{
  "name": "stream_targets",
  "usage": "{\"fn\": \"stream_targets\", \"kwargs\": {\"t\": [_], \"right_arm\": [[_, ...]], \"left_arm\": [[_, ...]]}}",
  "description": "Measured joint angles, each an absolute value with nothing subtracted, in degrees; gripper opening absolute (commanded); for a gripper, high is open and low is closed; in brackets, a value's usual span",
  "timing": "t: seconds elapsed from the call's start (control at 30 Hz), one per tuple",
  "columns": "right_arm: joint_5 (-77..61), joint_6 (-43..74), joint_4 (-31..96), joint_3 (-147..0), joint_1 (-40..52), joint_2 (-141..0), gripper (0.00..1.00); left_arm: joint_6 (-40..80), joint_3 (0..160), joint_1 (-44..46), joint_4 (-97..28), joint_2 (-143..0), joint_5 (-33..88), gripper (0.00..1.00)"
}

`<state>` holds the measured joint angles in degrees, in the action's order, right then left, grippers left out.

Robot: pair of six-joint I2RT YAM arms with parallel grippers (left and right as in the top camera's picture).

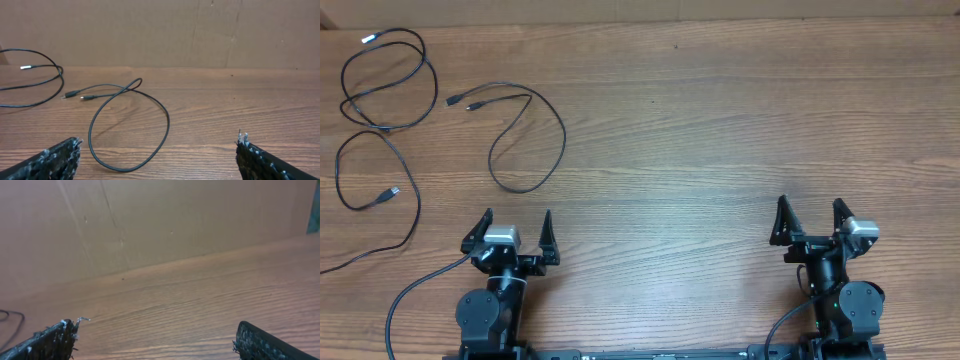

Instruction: Untangle cables

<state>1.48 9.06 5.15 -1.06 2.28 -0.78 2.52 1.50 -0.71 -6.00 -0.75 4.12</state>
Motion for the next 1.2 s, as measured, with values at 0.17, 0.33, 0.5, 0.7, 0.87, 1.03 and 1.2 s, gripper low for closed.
{"fn": "stream_targets", "kwargs": {"t": [0.17,0.33,0.5,0.7,0.87,1.03,1.2], "right_arm": [[1.3,5.67,5.15,-1.06,2.28,-0.78,1.0],[1.41,4.86,5.15,-1.06,2.28,-0.78,1.0],[1.3,4.86,5.1,-1.06,2.28,-0.78,1.0],[1.28,4.84,5.17,-1.06,2.28,-0.78,1.0],[1.3,4.82,5.13,-1.06,2.28,-0.78,1.0],[1.3,4.71,5.13,-1.06,2.28,-0.78,1.0],[1.3,4.67,5.13,-1.06,2.28,-0.78,1.0]], "left_arm": [[2.52,1.5,-0.71,-6.0,-0.75,4.1,1.0],[2.52,1.5,-0.71,-5.98,-0.75,4.12,0.99],[2.52,1.5,-0.71,-5.98,-0.75,4.12,1.0],[2.52,1.5,-0.71,-5.98,-0.75,4.12,1.0],[2.52,1.5,-0.71,-5.98,-0.75,4.12,0.99],[2.52,1.5,-0.71,-5.98,-0.75,4.1,1.0],[2.52,1.5,-0.71,-5.98,-0.75,4.12,1.0]]}}
